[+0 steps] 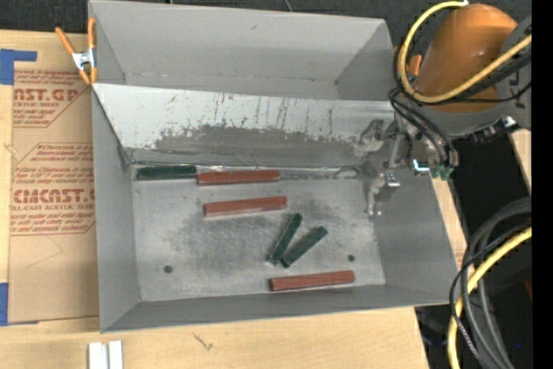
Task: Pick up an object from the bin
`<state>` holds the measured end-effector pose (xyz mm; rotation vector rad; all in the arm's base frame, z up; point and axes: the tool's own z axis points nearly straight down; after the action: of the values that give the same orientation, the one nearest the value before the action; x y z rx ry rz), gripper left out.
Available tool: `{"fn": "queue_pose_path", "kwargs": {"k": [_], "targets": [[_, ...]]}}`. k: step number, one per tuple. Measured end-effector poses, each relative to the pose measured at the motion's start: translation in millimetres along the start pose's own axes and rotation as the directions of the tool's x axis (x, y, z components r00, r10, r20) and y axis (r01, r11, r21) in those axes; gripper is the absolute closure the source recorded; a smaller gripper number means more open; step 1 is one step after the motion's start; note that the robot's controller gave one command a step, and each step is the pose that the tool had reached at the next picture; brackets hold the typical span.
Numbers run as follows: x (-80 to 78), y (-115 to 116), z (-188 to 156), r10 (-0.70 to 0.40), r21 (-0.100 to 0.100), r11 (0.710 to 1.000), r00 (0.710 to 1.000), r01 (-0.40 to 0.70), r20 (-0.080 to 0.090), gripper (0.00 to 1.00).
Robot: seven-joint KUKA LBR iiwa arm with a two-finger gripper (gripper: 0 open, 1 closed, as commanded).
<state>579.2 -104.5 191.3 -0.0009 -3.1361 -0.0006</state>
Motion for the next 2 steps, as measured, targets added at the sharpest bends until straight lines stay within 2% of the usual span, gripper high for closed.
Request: {"fn": "queue_pose_path", "kwargs": {"k": [1, 2], "targets": [[-1.7, 0, -4, -0.001, 0.001, 1.0, 1.0, 0.001, 0.007, 0.0], [1.5, 12, 45, -0.014, 0.002, 1.0, 1.0, 0.014, 0.014, 0.0]]}}
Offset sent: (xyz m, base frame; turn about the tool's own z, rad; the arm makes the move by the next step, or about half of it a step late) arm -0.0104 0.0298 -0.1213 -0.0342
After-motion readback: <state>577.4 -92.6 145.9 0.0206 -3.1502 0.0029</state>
